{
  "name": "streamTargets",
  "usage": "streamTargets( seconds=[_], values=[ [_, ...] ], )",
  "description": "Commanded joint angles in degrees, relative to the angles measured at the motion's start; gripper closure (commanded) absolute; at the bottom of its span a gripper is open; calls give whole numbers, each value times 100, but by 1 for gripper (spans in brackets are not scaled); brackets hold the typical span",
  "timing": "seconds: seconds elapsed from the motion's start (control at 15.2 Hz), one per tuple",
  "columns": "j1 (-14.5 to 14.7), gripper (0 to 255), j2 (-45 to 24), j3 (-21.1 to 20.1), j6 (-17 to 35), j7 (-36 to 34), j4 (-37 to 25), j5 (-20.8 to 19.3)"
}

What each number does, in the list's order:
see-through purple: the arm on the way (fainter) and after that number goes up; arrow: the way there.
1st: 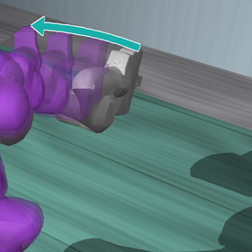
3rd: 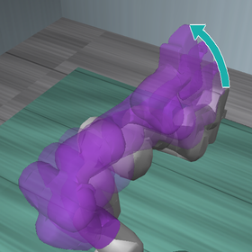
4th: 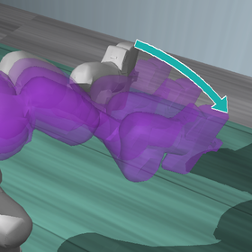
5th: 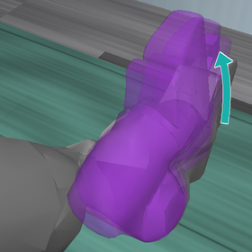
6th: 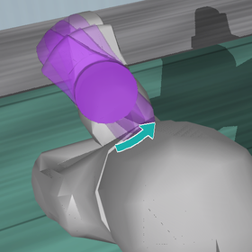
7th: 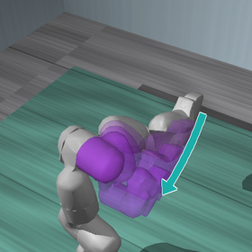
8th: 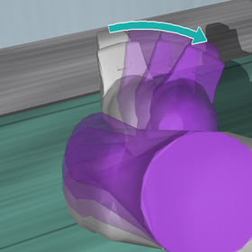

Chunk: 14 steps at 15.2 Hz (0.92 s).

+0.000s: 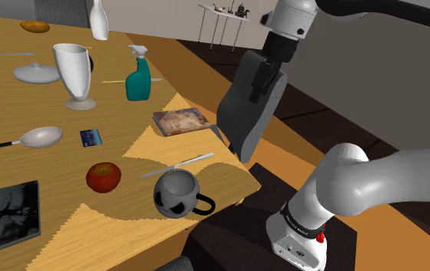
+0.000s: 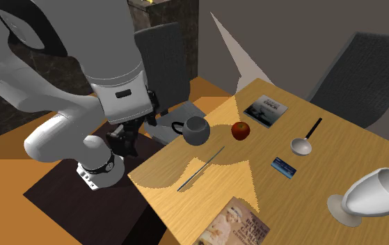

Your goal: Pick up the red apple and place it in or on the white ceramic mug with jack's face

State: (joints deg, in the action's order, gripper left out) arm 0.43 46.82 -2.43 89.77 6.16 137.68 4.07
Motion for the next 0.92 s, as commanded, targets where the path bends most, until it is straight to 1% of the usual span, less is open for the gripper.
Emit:
streamTargets(
  seconds=[0.0, 0.4, 0.86],
  values=[
    [0, 0, 0, 0, 0, 0, 0, 0],
    [288, 0, -661, -570, 947, -272, 164, 297],
    [547, 0, -1701, -1241, 2016, -614, 49, 457]
  ],
)
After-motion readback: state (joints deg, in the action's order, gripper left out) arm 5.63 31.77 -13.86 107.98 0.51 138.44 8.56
